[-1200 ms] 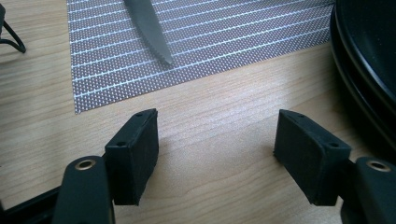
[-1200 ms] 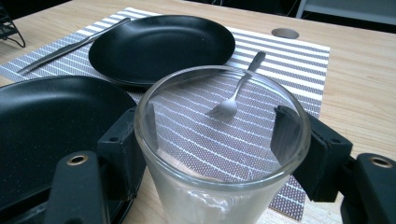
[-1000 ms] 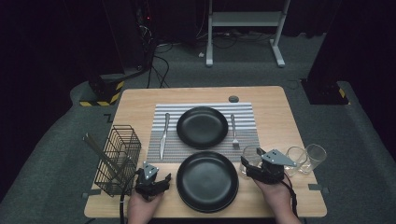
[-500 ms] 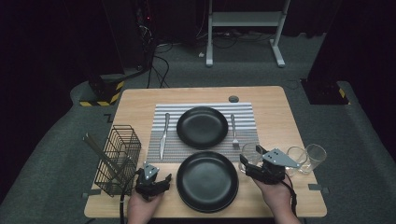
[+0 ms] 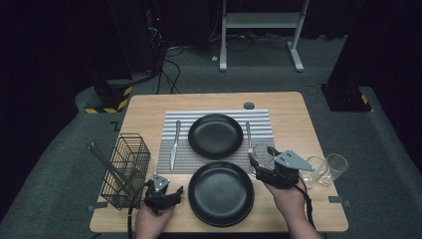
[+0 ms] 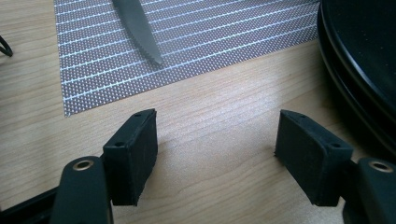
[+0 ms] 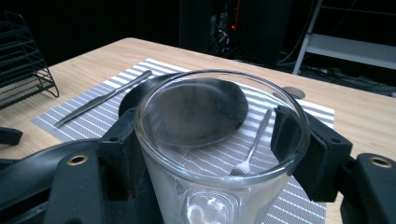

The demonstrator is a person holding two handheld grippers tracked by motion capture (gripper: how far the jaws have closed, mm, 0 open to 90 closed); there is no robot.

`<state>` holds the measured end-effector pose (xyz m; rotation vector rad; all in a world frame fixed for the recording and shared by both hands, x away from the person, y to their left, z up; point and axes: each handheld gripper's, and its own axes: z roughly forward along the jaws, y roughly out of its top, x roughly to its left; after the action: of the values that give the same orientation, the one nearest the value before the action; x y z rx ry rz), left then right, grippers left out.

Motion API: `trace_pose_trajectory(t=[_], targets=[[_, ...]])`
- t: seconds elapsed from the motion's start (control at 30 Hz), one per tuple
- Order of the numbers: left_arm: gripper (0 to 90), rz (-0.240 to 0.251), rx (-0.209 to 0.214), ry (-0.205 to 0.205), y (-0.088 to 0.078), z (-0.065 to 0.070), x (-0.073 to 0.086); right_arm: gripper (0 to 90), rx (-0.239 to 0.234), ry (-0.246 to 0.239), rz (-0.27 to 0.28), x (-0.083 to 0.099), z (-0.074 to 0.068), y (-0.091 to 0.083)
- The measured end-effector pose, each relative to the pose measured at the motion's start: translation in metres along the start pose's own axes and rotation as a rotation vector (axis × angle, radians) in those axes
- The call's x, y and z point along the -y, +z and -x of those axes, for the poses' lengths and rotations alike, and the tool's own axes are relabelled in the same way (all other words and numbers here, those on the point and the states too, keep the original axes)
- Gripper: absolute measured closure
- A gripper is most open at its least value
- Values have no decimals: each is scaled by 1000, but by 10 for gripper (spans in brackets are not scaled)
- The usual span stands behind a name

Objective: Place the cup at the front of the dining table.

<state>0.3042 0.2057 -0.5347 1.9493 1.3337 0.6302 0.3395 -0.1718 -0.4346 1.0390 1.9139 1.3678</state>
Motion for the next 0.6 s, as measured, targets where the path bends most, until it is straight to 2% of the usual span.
trace_pose_trajectory(t=[0.27,0.6], targets=[[297,0,1,1,0,0,0,286,-22,-5,17,-10,-7,5],[309,1,5,8,-1,1,0,286,-63,-26,27,-21,-26,13]])
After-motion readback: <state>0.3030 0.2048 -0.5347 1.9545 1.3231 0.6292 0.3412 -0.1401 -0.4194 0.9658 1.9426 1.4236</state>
